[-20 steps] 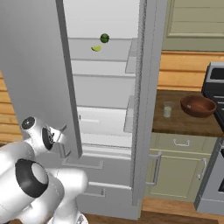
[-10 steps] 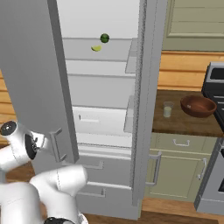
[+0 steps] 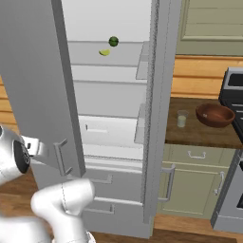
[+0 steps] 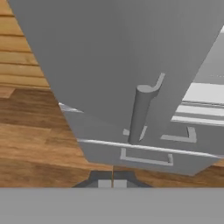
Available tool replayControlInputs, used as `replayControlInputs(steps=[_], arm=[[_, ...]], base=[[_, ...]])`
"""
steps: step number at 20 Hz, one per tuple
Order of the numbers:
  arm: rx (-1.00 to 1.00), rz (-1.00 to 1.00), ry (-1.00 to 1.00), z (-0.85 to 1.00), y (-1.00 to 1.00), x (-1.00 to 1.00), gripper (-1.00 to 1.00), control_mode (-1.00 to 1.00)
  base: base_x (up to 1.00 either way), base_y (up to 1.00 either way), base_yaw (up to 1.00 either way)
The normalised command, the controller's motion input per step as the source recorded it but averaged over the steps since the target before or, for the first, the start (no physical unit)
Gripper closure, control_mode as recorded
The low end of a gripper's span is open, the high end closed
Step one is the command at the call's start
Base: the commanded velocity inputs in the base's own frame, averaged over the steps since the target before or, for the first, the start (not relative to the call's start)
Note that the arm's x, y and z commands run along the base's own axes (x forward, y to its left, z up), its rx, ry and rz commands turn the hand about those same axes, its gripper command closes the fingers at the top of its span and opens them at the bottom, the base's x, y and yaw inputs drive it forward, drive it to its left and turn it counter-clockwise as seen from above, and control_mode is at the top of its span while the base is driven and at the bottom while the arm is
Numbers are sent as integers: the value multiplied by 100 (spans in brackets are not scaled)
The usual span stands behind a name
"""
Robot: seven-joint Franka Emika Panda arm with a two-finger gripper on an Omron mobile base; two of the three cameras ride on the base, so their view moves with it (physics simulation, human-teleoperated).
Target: Grab a lemon wedge from the fridge and one ice cube from the ice bowl, and put them in the glass of lemonade.
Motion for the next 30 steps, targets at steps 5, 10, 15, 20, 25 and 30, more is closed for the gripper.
replayControlInputs(steps=[5,10,15,20,25,30], arm=[[-2,-2,0,100,-16,-1,100,-100],[0,-12,3,100,-79,8,100,-100],[31,-20,20,41,-100,59,100,-100],[42,-15,21,16,-75,70,-100,-100],[18,-20,7,0,-30,70,-100,-100],[17,-9,0,0,0,97,-100,-100]], base=[[0,0,0],[0,0,0],[0,0,0],[0,0,0],[0,0,0],[0,0,0]])
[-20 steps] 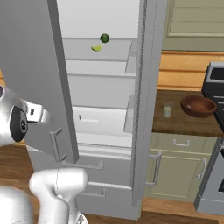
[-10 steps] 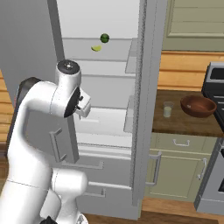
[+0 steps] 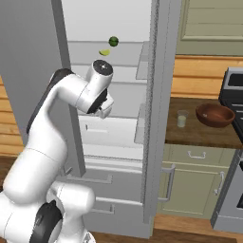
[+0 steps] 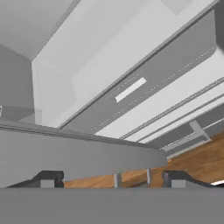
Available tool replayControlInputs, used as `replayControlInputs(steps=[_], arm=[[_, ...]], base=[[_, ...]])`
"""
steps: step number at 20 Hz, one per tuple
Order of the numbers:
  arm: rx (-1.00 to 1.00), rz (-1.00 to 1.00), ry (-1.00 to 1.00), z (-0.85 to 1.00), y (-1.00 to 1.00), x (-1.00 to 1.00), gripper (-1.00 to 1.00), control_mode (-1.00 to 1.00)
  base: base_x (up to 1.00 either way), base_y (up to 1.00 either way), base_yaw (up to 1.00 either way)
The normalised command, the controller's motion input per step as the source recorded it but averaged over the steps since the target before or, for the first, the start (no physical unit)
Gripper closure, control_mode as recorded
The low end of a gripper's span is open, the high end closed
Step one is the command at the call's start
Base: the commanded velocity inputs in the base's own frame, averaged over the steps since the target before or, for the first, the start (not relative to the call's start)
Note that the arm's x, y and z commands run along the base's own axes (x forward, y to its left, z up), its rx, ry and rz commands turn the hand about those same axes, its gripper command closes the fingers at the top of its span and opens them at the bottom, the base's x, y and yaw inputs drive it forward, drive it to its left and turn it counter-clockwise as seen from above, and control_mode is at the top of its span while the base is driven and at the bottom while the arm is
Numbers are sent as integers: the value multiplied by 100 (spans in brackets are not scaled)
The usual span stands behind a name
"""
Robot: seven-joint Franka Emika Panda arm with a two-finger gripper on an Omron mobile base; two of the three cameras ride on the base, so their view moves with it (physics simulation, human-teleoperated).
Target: Grab a lemon wedge from the fridge and one ice cube from the ice bowl, and put them in the glass of lemonade.
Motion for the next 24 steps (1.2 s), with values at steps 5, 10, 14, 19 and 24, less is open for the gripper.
replayControlInputs(steps=[5,10,14,19,24], arm=[[11,0,0,-1,19,59,-100,-100],[3,0,0,-8,15,45,-100,-100],[1,-1,0,-13,12,26,-100,-100],[3,0,0,-20,28,8,-100,-100],[9,0,-2,-16,23,1,-100,-100]], base=[[0,0,0],[0,0,0],[0,0,0],[0,0,0],[0,0,0]])
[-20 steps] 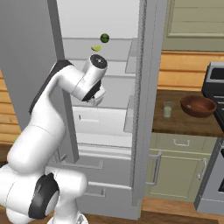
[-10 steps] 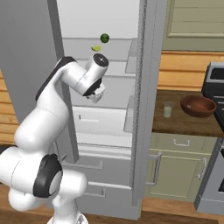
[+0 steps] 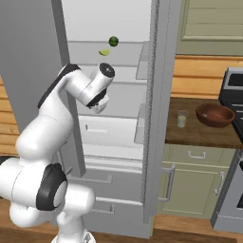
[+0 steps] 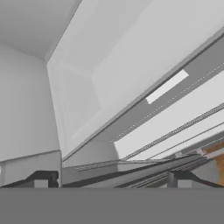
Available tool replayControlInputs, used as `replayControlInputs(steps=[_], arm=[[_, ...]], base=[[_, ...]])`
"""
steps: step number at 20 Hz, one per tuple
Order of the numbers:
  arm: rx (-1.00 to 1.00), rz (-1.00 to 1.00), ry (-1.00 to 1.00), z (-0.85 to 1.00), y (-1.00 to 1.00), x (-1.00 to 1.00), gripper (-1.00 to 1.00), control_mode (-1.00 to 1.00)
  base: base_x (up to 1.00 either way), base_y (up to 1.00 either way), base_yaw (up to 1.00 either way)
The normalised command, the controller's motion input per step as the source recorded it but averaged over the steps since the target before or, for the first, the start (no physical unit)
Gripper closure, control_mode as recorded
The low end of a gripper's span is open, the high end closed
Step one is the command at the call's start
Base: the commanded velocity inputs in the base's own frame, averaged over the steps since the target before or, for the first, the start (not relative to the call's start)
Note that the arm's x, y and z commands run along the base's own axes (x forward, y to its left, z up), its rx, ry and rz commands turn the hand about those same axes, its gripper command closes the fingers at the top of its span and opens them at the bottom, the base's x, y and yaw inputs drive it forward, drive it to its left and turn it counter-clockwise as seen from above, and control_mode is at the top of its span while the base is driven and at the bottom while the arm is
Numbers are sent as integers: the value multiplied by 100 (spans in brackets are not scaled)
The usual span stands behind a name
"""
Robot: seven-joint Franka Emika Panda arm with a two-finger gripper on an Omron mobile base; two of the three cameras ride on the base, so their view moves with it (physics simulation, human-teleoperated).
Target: Grab a lemon wedge from the fridge and one ice cube from the ice bowl, and put them in the glass of lemonade.
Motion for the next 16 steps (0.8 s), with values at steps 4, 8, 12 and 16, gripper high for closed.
replayControlInputs(steps=[4,8,12,16], arm=[[24,2,-3,-4,13,0,-100,-100],[32,4,0,0,6,0,-100,-100],[24,9,0,0,22,0,-100,-100],[2,2,0,0,32,9,-100,-100]], base=[[0,0,0],[0,0,0],[0,0,0],[0,0,0]])
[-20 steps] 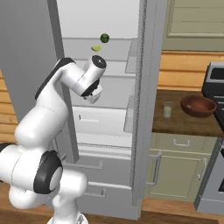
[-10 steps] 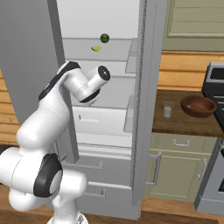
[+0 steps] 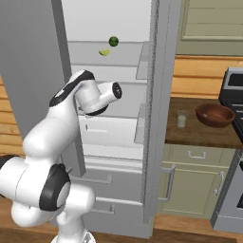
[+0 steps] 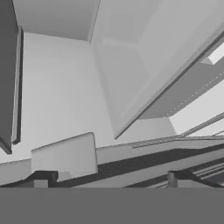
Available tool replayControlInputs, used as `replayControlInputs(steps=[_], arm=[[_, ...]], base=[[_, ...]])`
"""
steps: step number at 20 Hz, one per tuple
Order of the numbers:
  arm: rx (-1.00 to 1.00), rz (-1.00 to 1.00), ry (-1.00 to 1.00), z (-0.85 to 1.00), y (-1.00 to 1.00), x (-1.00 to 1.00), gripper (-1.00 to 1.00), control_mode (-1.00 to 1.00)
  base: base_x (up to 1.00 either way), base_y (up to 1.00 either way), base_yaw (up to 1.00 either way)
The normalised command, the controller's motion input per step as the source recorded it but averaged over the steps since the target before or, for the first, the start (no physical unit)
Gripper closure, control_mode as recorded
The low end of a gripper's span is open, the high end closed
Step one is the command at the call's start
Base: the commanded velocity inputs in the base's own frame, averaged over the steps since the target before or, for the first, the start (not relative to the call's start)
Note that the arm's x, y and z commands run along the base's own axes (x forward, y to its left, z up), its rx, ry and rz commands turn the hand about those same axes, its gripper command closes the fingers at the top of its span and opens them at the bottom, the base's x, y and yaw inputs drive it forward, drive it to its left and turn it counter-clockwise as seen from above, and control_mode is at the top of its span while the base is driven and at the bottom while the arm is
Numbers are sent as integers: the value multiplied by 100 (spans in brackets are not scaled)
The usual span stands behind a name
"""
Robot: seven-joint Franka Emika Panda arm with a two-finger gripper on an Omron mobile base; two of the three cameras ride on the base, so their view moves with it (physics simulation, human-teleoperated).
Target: Grab a lemon wedge from the fridge and one ice cube from the ice bowl, and put them in the glass of lemonade.
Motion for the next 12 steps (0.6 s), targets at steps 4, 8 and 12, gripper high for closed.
replayControlInputs(steps=[4,8,12], arm=[[0,1,-2,3,13,-7,-100,-100],[2,10,-14,0,34,-42,-100,-100],[3,23,-6,0,54,-36,-100,-100]], base=[[0,0,0],[0,0,0],[0,0,0]])
